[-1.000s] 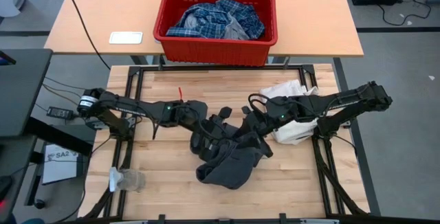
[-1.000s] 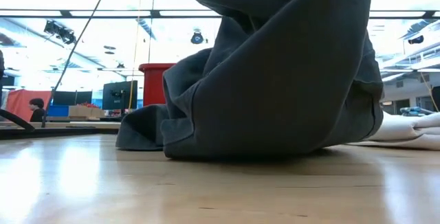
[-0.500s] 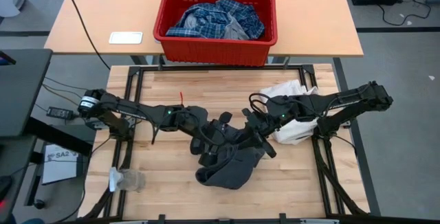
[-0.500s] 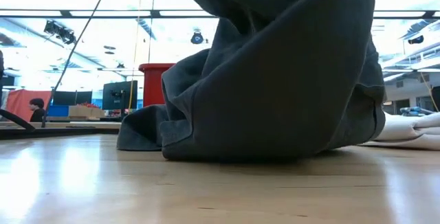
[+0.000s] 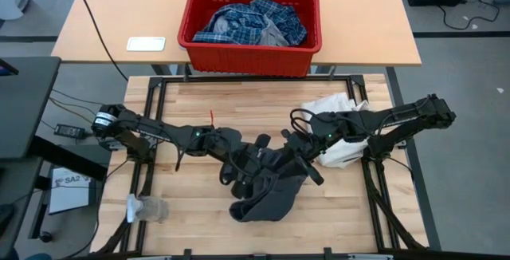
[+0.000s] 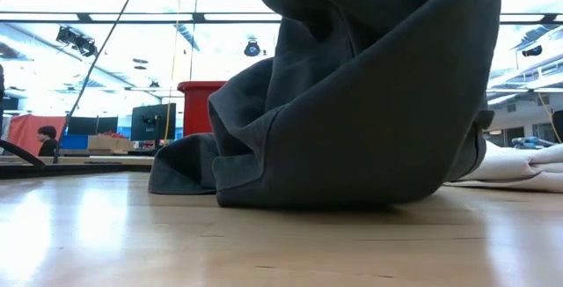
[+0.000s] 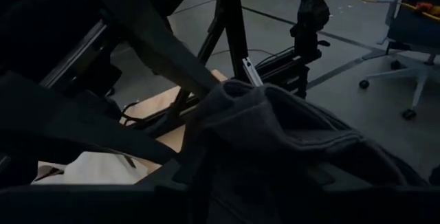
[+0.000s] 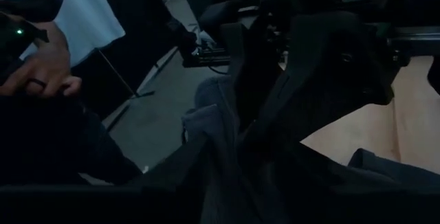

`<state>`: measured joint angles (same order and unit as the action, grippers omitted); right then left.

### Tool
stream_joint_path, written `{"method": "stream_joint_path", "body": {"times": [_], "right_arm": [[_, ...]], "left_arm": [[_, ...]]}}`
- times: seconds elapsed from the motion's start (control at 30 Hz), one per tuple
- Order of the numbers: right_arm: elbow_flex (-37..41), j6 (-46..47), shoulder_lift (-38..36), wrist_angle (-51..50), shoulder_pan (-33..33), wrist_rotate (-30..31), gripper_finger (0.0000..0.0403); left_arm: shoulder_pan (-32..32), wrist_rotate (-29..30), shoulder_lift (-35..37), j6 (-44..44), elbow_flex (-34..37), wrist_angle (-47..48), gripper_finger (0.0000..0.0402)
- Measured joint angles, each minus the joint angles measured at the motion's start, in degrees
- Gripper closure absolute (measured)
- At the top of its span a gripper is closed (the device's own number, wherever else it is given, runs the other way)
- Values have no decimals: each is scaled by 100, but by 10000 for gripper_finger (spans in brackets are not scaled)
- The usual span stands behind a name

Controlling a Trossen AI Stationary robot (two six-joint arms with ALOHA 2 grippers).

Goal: Fold Laundry from Bin
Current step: Fold the black shorts

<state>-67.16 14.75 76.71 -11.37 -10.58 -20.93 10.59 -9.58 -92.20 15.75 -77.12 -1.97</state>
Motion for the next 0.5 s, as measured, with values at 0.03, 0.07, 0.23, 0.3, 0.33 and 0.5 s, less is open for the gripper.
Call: {"method": "stream_joint_path", "body": {"times": [0.03, 0.07, 0.23, 0.3, 0.33, 0.5], "right_arm": [[0, -25, -1, 0, -19, 1, 227], [0, -63, -3, -1, -39, 9, 219], [-2, -267, -7, -15, -157, 307, 180], [-2, -326, -8, -90, -194, 520, 168], [-5, -372, -10, -159, -210, 664, 163], [-17, -419, -21, -889, -254, 1431, 155]], "left_arm": [[2, 10, 2, 9, 0, -4, 265], [2, 13, 1, 14, 0, -8, 265], [4, 34, 2, 11, 0, -3, 265], [4, 100, 2, -12, 0, 3, 265], [4, 153, 2, -20, 0, 5, 265], [-37, 461, -11, 35, -17, 299, 264]]}}
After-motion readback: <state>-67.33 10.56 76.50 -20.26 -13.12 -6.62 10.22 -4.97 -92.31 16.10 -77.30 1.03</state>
